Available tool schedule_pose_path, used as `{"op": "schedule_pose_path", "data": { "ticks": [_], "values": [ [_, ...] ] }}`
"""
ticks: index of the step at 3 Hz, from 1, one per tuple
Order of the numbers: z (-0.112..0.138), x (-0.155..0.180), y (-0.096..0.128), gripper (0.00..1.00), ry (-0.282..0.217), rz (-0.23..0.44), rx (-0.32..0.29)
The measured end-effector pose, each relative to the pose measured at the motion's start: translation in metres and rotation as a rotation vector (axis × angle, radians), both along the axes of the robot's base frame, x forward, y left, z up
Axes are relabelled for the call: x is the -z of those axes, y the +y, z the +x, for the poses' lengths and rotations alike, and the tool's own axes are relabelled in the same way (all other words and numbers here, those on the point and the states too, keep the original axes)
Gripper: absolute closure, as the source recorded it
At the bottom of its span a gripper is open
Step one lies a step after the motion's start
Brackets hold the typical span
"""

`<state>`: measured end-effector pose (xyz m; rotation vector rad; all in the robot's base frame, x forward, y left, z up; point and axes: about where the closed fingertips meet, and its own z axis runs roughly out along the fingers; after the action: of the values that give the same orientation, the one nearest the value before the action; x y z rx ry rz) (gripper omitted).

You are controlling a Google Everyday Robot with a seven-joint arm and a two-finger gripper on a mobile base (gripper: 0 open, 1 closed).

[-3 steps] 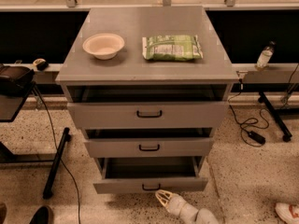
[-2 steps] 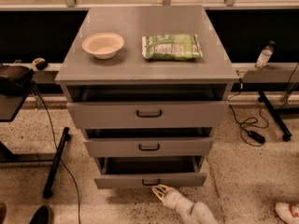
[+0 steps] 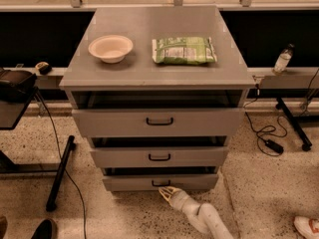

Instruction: Close bottom drawer

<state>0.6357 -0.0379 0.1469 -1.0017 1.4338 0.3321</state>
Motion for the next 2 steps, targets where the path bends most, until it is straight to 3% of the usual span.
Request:
{"op": "schedule_pose_path", "data": {
  "ticks": [2],
  "values": [
    [0.016, 0.004, 0.004, 1.00, 0.002, -0.004, 0.001]
  ]
}}
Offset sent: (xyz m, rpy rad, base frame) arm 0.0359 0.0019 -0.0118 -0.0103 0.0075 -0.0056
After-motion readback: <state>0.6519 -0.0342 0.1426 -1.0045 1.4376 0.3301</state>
